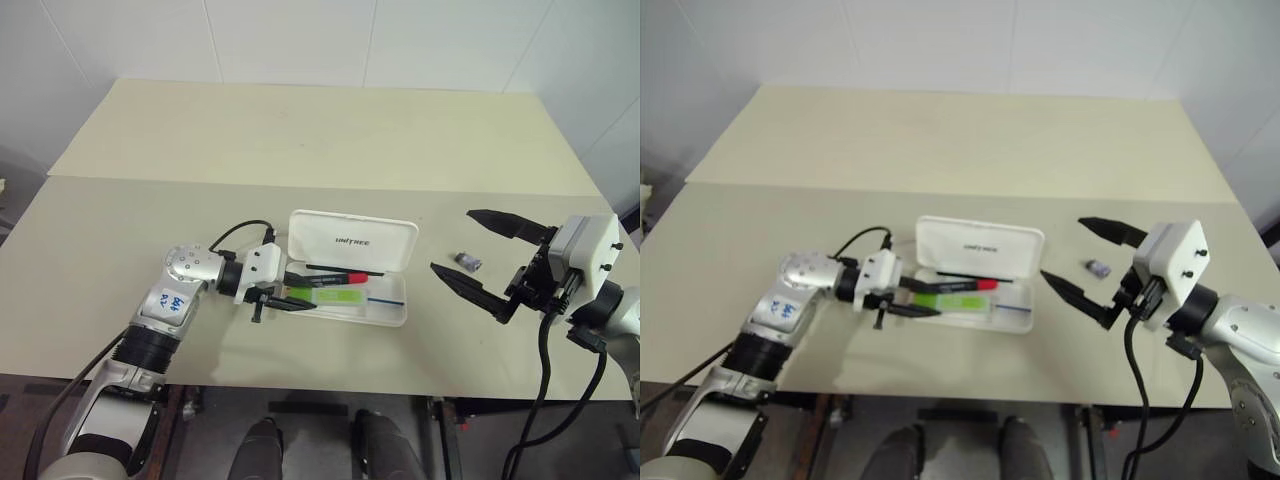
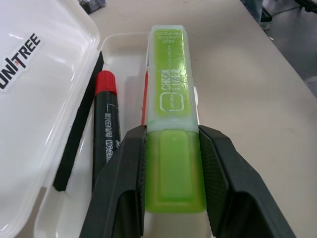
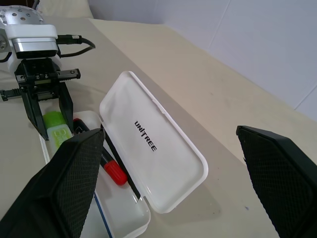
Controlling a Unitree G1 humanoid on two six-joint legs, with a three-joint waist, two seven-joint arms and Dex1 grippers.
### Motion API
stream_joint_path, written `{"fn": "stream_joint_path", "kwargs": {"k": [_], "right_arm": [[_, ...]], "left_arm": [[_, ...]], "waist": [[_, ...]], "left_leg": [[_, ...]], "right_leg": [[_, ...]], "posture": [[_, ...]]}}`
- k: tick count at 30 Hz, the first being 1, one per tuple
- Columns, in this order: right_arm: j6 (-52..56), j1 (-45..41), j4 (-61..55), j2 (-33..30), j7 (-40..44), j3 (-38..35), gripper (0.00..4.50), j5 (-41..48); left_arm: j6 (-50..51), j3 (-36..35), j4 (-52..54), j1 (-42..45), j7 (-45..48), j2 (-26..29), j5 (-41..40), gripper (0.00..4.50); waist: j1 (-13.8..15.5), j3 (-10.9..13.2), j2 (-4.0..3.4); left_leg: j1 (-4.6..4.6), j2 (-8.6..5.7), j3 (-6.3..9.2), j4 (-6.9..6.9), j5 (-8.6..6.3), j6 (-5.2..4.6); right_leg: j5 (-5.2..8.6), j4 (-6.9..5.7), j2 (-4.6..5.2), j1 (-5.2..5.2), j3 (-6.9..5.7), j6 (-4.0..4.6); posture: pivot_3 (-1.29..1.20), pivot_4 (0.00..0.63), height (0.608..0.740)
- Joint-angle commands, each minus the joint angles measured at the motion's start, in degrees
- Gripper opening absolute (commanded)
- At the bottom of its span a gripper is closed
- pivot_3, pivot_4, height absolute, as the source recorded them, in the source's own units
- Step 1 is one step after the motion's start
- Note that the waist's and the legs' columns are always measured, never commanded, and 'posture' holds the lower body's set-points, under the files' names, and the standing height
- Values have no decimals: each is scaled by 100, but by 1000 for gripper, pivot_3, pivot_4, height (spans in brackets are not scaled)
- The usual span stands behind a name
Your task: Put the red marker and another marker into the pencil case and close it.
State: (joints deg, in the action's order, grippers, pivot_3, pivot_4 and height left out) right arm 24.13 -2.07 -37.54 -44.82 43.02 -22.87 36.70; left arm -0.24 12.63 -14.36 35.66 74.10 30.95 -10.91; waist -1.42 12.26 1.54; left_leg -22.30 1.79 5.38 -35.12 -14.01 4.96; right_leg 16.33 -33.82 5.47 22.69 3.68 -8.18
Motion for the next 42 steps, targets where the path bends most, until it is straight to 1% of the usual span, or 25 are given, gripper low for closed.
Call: {"fn": "stream_joint_path", "kwargs": {"k": [1,12,21,23,24,31,32,37,42], "right_arm": [[-53,-69,-246,17,-85,-48,4500,118],[-38,-11,-403,91,-250,-40,4500,126],[-28,74,-497,97,-344,-93,4500,164],[-28,81,-505,95,-358,-94,4500,169],[-28,81,-506,93,-363,-92,4500,170],[-47,42,-471,93,-375,-51,4500,152],[-50,26,-457,95,-376,-37,4500,149],[-71,-15,-394,112,-356,17,4500,131],[-60,-8,-231,247,-344,79,4500,191]], "left_arm": [[-121,54,-54,188,72,-37,70,1035],[-162,176,-263,344,271,-88,184,1035],[-78,212,-354,356,198,-185,277,1035],[-143,231,-413,368,145,-194,354,1759],[-120,238,-416,366,153,-195,355,2016],[-292,224,-437,391,72,-277,448,4401],[-329,200,-424,398,77,-303,421,4480],[-190,78,-221,361,184,-359,172,4480],[84,-42,157,226,442,-314,-274,4480]], "waist": [[1,0,0],[1,0,0],[0,0,0],[1,0,0],[1,0,0],[2,0,0],[3,0,0],[3,0,0],[1,0,0]], "left_leg": [[0,0,0,1,0,0],[0,0,1,0,0,0],[0,0,1,0,0,0],[1,0,1,0,0,0],[1,0,1,0,0,0],[0,0,1,0,0,0],[0,0,1,0,0,0],[1,0,1,0,0,0],[0,0,2,0,0,0]], "right_leg": [[0,-1,0,0,0,-1],[-4,-3,0,0,0,-10],[-4,-4,0,0,0,-10],[-4,-5,0,0,0,-10],[-4,-5,0,0,0,-10],[-7,-5,0,0,0,-17],[-8,-5,0,0,0,-17],[-7,-5,-1,0,0,-17],[-8,-6,0,0,0,-18]], "posture": [[0,150,740],[0,150,740],[0,150,740],[0,150,740],[0,150,740],[0,150,740],[0,150,740],[0,150,740],[0,150,740]]}}
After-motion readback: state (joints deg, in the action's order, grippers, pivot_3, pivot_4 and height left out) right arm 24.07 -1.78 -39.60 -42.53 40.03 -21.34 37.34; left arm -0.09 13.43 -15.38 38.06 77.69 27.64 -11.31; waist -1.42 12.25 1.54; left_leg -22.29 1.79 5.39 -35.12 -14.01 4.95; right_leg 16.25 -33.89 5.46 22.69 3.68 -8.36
